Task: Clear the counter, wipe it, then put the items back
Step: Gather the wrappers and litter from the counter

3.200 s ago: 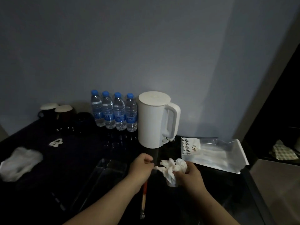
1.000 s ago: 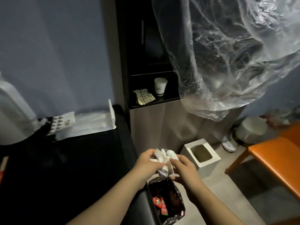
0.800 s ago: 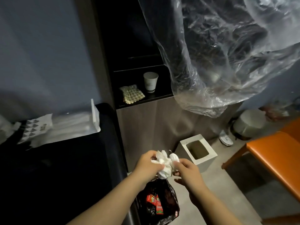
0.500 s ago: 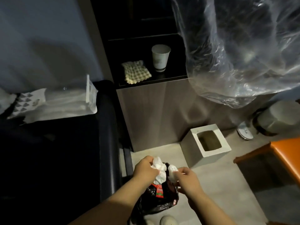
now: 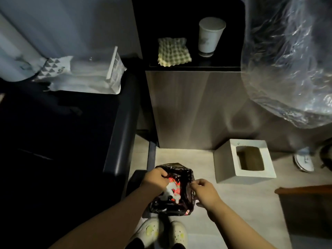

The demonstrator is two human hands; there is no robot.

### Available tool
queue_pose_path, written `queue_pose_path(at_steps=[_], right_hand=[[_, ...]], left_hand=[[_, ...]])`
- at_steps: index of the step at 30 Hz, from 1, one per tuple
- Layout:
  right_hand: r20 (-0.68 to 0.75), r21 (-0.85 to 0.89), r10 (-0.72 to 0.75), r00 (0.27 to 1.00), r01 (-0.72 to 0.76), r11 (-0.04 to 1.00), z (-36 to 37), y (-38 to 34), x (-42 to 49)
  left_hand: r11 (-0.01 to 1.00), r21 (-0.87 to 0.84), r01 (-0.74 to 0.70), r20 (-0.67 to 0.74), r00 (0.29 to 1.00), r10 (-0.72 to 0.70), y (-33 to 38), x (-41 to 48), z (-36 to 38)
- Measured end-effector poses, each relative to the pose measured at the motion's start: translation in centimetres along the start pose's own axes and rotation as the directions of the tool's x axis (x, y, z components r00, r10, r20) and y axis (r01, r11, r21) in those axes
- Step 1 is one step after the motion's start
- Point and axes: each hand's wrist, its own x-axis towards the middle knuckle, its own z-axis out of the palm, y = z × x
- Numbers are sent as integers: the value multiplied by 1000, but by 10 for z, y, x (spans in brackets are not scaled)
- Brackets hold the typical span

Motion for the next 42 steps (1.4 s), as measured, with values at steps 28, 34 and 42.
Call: queue_pose_path(at_steps=[28, 34, 42], right_hand=[[401, -554, -659, 637, 741, 379, 213, -195, -166], [477, -523, -617, 626, 766, 373, 333, -192, -215], [540, -530, -554, 633, 767, 360, 448, -193, -246]], left_hand=[[967, 229, -109, -564, 795, 223, -127, -139, -258], [976, 200, -90, -577, 794, 191, -236, -167, -319], [989, 134, -70, -615, 777, 138, -336, -181, -373]])
